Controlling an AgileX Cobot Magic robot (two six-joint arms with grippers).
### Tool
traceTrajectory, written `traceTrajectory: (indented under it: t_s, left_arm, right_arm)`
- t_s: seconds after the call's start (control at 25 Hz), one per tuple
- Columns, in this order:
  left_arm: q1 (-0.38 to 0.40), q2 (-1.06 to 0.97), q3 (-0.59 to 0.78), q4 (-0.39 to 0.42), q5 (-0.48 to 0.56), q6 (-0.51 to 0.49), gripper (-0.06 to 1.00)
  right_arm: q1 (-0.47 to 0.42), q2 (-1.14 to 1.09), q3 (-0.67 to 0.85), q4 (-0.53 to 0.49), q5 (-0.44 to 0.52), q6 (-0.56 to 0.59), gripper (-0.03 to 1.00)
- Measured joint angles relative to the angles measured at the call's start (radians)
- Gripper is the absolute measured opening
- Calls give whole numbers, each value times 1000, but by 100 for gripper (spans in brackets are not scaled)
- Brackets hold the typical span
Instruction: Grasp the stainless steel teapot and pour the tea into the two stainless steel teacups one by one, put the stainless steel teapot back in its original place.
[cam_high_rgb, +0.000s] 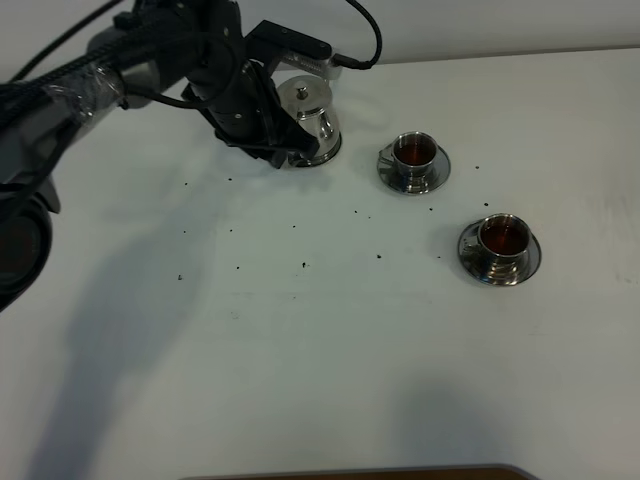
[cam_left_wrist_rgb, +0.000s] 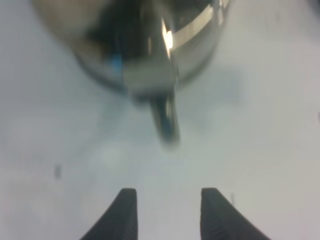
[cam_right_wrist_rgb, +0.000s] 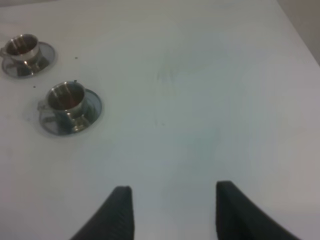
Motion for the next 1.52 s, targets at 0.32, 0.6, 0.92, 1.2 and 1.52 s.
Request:
traceTrajectory:
  t_s: [0.32,0.6,0.92,1.2,1.52]
  left_arm:
    - [10,-108,47,2,241,-18,32]
    - [19,-284,340,38,241,-68,28]
    - [19,-592,739,80,184,-173,27]
    - [19,-894,1076,80,42,-229,27]
    - [19,-1230,1336,67,60,-233,33]
  right_arm:
    - [0,0,0,0,0,0,38]
    - [0,0,0,0,0,0,38]
    - [0,0,0,0,0,0,38]
    - [0,0,0,0,0,0,38]
    - [0,0,0,0,0,0,38]
